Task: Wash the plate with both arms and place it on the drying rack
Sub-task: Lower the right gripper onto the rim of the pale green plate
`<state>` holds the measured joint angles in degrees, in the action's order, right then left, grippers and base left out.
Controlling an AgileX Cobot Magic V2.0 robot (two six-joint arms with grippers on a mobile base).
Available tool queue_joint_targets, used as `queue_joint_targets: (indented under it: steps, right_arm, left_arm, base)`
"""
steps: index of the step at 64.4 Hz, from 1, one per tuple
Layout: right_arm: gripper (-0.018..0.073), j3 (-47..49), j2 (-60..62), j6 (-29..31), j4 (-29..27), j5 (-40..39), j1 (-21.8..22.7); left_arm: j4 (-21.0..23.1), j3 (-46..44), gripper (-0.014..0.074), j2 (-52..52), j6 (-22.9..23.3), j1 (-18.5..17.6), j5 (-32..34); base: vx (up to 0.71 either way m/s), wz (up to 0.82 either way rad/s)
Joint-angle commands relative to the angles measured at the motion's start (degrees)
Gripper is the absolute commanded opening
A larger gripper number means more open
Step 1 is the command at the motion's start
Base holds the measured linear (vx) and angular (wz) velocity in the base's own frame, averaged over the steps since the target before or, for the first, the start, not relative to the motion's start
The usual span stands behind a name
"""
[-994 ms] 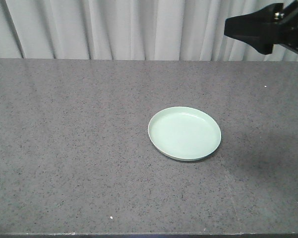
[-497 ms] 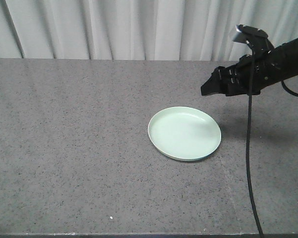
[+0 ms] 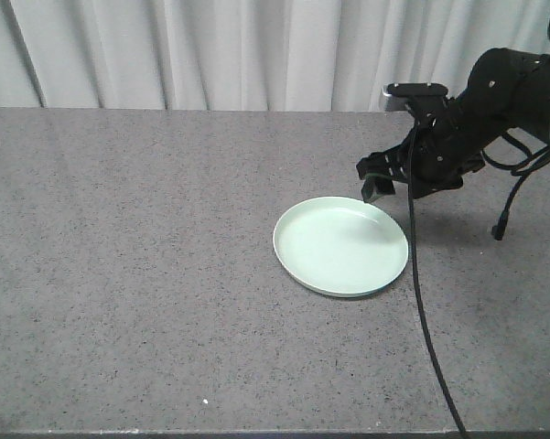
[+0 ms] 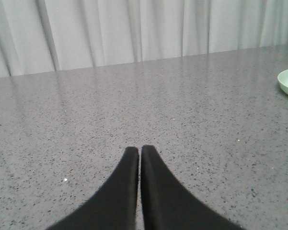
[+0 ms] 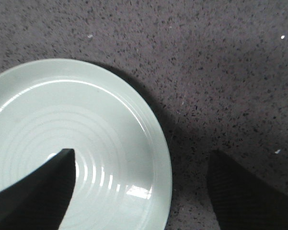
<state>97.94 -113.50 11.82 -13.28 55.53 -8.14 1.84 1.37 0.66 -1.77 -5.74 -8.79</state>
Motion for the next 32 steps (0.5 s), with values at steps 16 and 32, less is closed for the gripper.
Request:
queue_joint_targets:
  steps: [16,32]
  right_arm:
    - [0.0548,1.8,-1.9,-2.5,4.1,-0.5,0.3]
    - [0.0520,1.8,-3.0,-2.5,4.8,-0.3,0.3]
  left_arm:
    - [0.2,1.6,0.0004,0.9,0.6,0.0,4.3]
    - [0.2,1.6,0.0004,0.9,0.6,0.0,4.3]
  base:
    - [0.00,0.00]
    - [0.00,0.00]
